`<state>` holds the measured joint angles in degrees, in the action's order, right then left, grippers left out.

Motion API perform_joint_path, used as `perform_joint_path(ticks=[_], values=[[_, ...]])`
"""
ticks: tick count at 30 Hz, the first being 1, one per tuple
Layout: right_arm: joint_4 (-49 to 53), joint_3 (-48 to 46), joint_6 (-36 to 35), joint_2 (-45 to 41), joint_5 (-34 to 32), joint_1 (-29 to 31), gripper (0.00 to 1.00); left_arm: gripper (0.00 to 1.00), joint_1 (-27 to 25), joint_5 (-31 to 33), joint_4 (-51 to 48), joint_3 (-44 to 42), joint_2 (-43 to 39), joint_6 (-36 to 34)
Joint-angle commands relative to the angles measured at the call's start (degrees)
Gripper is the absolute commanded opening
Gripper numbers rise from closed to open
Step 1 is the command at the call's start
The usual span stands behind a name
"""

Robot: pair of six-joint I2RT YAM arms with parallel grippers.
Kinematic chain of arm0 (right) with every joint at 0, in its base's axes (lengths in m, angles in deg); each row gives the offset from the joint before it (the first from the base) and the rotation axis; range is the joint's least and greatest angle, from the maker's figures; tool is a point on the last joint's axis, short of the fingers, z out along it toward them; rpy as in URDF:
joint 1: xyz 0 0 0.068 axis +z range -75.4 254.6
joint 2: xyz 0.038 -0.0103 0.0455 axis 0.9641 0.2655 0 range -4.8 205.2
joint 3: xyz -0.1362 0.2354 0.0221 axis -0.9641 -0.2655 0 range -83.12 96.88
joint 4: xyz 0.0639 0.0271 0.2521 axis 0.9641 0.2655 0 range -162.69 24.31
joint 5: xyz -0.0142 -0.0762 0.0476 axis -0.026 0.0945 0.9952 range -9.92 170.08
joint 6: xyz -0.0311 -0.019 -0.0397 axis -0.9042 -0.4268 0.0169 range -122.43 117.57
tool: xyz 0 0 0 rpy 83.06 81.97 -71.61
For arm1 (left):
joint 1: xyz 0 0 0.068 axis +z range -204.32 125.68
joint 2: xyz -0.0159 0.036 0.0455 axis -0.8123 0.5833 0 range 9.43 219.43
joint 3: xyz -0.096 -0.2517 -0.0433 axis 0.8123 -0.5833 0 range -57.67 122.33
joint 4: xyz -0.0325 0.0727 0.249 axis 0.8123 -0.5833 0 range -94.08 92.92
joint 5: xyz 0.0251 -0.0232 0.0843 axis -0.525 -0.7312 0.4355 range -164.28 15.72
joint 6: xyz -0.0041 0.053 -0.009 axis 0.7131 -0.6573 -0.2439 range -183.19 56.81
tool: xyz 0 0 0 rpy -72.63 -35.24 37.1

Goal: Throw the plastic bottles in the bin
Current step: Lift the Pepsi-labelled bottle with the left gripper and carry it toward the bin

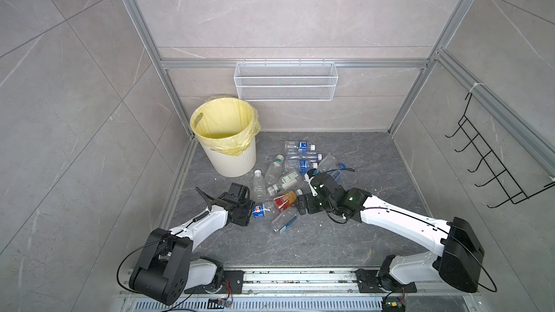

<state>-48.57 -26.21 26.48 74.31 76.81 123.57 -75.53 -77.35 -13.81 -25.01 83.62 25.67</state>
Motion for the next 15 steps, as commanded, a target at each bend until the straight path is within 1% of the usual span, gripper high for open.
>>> perform_joint_path(ticks=[1, 8, 15], values=[[0.3, 1.0, -0.7, -0.1, -1.1, 0.3, 1.00, 0.52, 0.2, 0.7, -2.7, 1.9, -1.1, -4.2], [0.2, 2.2, -0.8, 0.3, -0.8, 0.4, 1.00, 0.49, 0.2, 2.6, -6.2, 5.1, -4.7, -12.0], [0.6, 4.7, -0.7, 0.1, -0.8, 0.4, 1.00, 0.48, 0.2, 1.7, -3.0, 8.0, -10.7, -23.4]])
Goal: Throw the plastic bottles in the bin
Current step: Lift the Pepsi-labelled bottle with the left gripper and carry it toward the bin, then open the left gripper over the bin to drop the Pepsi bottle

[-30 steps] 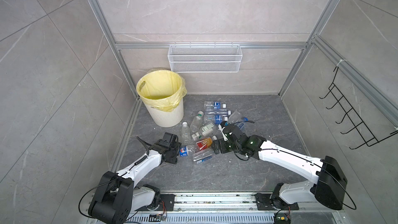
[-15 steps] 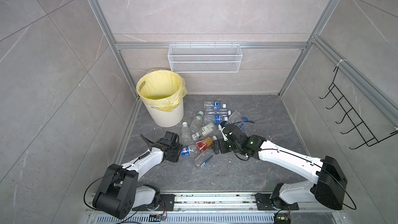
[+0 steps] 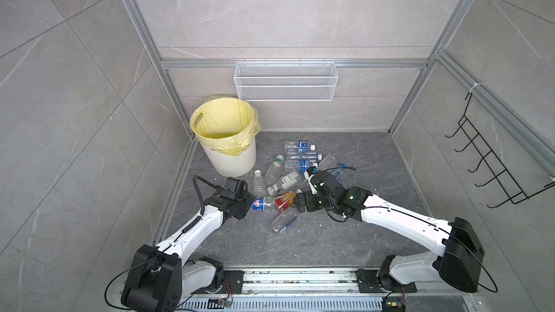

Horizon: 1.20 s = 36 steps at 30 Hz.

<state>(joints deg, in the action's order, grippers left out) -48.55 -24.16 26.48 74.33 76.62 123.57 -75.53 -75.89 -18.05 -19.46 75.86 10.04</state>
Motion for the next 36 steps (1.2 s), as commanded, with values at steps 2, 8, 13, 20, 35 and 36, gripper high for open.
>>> perform_joint_path(ticks=[2, 8, 13, 20, 35, 36], values=[[0.6, 3.7, -0.8, 0.0, -0.4, 0.4, 1.00, 0.48, 0.2, -0.3, 1.6, 4.6, -4.4, -11.1], [-0.3, 7.5, -1.9, 0.4, -0.1, 0.4, 1.00, 0.48, 0.2, 0.4, -4.4, 19.1, -3.9, -23.1], [-2.8, 12.3, -3.8, -0.3, -0.2, 0.9, 1.00, 0.48, 0.2, 3.4, -6.8, 32.5, -1.6, -32.1], [-4.6, 21.0, -6.9, 0.4, -1.0, 2.9, 1.00, 0.48, 0.1, 7.0, -6.7, 54.3, 4.7, -43.7], [-2.9, 19.0, -3.4, 0.6, -2.0, 3.9, 1.00, 0.70, 16.7, 9.9, -18.4, 87.3, 30.1, -43.8], [-2.8, 18.6, -3.2, 0.3, -2.1, 4.0, 1.00, 0.74, 18.2, 7.6, -20.4, 89.8, 32.0, -42.6]])
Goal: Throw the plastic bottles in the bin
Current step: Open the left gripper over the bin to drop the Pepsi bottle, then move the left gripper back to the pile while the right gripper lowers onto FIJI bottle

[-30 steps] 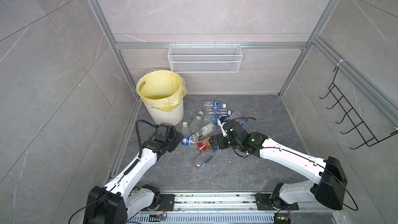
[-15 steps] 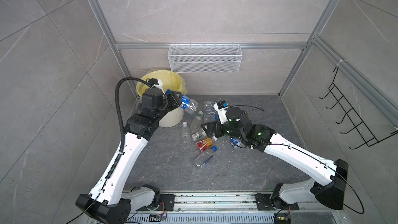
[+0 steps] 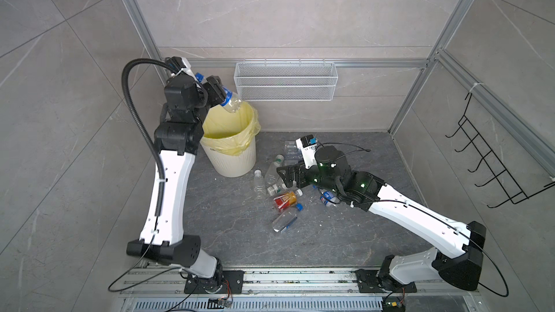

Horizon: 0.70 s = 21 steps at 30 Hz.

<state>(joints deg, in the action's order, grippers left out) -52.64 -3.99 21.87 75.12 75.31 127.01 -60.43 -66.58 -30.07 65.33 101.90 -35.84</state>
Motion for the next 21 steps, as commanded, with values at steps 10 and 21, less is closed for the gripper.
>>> perform_joint_path(ticks=[10, 21], values=[[2.9, -5.0, 3.0, -2.1, -3.4, 0.8, 1.00, 1.00, 3.9, -11.9, -2.7, -3.9, -0.4, 5.0], [12.0, -8.3, 14.9, -1.2, -11.0, 0.9, 1.00, 1.00, -15.9, 2.5, -8.3, -7.2, -3.8, -14.0]])
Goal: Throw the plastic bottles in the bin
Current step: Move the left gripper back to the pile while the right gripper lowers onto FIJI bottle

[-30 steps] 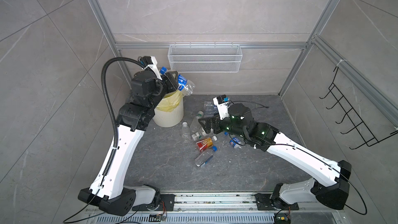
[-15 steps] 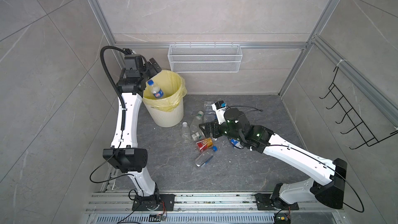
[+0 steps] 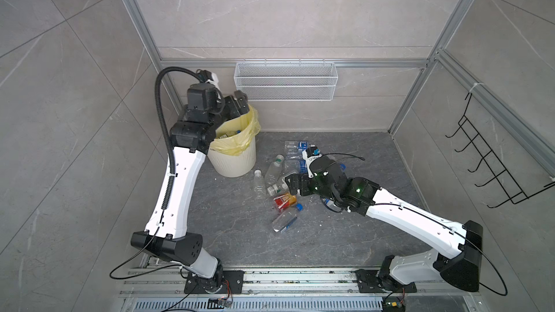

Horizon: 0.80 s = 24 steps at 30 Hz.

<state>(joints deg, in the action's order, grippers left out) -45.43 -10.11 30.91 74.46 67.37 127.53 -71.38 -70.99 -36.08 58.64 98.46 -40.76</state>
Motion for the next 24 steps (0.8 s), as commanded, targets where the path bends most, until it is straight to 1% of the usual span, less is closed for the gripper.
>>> perform_joint_path(ticks=[1, 4, 7, 9, 11, 14, 18, 24], values=[[4.8, -3.4, 7.3, -0.6, -3.0, 0.3, 1.00, 1.00, -6.9, 8.3, -2.7, -1.2, -0.2, -11.1], [3.5, -7.7, 11.4, -1.2, -2.3, 0.4, 1.00, 1.00, -9.8, 10.2, -3.9, -3.7, 0.1, -13.9], [1.9, -11.3, 15.2, -1.1, -2.2, 1.3, 1.00, 1.00, -9.9, 7.8, -3.4, -8.7, -1.0, -14.7], [0.7, -13.0, 17.5, -0.2, -2.4, 2.3, 1.00, 1.00, -9.9, 6.7, -2.1, -12.6, -2.2, -13.9], [0.1, -13.7, 20.0, 2.0, -3.2, 3.9, 1.00, 1.00, -9.8, 4.1, -0.7, -17.0, -3.6, -12.5], [-1.7, -14.0, 23.1, 5.3, -3.3, 5.8, 1.00, 1.00, -9.8, 3.3, 1.3, -22.7, -5.5, -11.2], [-4.6, -13.4, 25.7, 9.4, -3.0, 8.2, 1.00, 1.00, -9.8, 1.5, 0.5, -25.7, -6.8, -10.2], [-8.5, -12.8, 30.3, 14.7, -2.1, 9.3, 1.00, 1.00, -9.9, 0.6, -1.3, -27.6, -8.5, -10.7]])
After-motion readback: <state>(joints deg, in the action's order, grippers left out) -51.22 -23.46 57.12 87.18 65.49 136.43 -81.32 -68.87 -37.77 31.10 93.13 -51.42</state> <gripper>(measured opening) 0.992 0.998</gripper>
